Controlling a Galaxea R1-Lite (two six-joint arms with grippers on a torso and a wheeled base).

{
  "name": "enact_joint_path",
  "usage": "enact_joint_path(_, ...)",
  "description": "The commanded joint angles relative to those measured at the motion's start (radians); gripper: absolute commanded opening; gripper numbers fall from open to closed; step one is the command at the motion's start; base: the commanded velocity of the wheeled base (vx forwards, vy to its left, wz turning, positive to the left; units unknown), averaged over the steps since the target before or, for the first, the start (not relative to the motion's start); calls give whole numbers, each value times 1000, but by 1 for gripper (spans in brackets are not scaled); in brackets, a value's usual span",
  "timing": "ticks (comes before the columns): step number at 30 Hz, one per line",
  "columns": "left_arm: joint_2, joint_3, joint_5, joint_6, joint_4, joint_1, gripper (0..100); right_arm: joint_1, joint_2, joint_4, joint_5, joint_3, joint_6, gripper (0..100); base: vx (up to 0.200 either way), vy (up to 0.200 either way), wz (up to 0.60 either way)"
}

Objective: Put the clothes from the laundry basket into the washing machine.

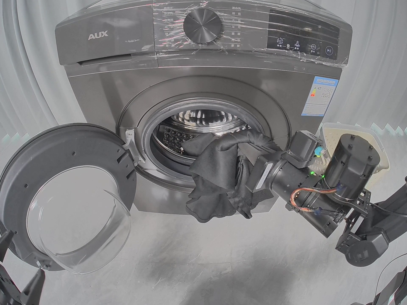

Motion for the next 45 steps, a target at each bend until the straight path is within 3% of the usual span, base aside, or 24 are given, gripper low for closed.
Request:
enact_joint_path(1, 272, 8, -200, -12, -32, -8, 100, 8, 92, -55, -2, -79, -2, 0, 0, 0, 0)
enact_joint_path(4, 362, 10, -229, 4, -92, -17, 100, 12, 91, -49, -2, -80, -3, 0, 0, 0, 0)
enact_joint_path(11, 631, 12, -229, 37, -300, -86, 100, 14, 86, -41, 13, -114, -11, 0, 0, 0, 0)
enact_joint_path(17, 827, 5, -217, 19, -445, -217, 100, 32, 85, -52, 47, -99, -11, 0, 0, 0, 0)
enact_joint_path(21, 1005, 8, -154, 17, -600, -312, 100, 34, 81, -41, 47, -108, -11, 0, 0, 0, 0)
enact_joint_path(23, 1005, 8, -154, 17, -600, -312, 100, 34, 81, -41, 47, -108, -11, 0, 0, 0, 0)
enact_joint_path(24, 1106, -2, -100, 14, -663, -349, 100, 32, 81, -42, 45, -106, -11, 0, 0, 0, 0)
enact_joint_path(25, 1148, -4, -88, 16, -695, -353, 100, 29, 81, -44, 44, -108, -11, 0, 0, 0, 0)
enact_joint_path(30, 1298, -19, -80, 14, -817, -358, 100, 20, 80, -52, 38, -105, -11, 0, 0, 0, 0)
enact_joint_path(45, 1537, -128, -83, 19, -873, -399, 100, 31, 65, -53, 35, -102, -11, 0, 0, 0, 0)
